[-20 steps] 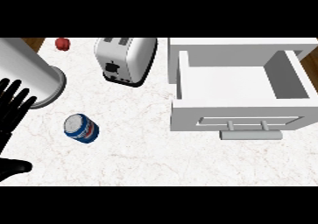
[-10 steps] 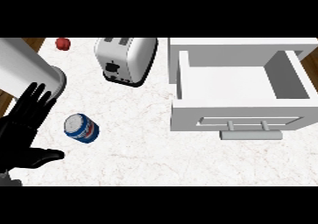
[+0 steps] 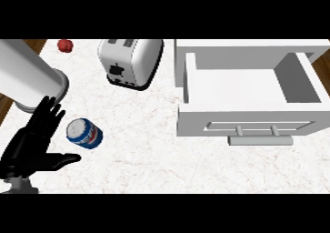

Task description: Pick up the can, place it into the drawer and close the drawer

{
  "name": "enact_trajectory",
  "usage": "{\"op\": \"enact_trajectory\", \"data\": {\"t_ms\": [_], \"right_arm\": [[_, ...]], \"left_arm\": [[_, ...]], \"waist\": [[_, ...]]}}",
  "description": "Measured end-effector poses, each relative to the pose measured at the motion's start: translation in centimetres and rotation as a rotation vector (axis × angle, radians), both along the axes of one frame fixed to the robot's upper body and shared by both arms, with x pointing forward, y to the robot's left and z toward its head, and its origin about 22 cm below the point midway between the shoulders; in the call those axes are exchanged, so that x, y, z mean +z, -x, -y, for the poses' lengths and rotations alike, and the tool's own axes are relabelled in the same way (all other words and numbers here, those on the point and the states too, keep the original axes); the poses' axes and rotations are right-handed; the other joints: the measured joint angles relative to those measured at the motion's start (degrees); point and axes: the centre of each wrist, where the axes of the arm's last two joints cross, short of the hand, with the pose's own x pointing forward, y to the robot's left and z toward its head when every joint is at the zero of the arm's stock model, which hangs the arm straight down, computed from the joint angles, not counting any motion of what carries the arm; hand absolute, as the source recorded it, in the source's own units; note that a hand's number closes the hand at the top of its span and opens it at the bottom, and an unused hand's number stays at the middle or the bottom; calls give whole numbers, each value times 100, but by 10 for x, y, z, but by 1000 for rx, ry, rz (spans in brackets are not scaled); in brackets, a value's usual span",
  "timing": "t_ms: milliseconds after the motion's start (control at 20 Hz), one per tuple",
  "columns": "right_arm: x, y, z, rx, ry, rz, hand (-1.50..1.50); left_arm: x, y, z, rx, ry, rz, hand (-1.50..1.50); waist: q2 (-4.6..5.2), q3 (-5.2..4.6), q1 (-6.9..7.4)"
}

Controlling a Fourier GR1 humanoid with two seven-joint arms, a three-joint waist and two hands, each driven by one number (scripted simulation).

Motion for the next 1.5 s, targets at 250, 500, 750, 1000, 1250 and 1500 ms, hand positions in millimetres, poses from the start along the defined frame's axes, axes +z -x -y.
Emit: {"op": "enact_trajectory", "data": {"t_ms": [250, 500, 750, 1000, 1250, 1500], "right_arm": [[1, -2, 0, -2, -9, 3, -150], [5, -6, -2, -1, -2, 0, -150], [11, 2, 1, -4, 6, 2, -150], [15, -1, -3, -3, 6, 1, -150], [12, 6, 0, 1, -2, 4, -150], [15, 7, 2, -3, -2, 8, -150]], "left_arm": [[-31, -2, -11, 42, -18, -5, -150], [-62, -1, -21, 72, -24, -25, -150], [-81, 2, -33, 65, -24, -50, -150], [-97, -1, -39, 67, -4, -70, -150], [-120, -7, -38, 65, 22, -83, -150], [-134, -14, -31, 53, 47, -92, -150]], "waist": [[4, 1, 0], [5, 0, 3], [2, -1, -1], [5, 1, -4], [7, -3, -19], [8, -2, -23]]}}
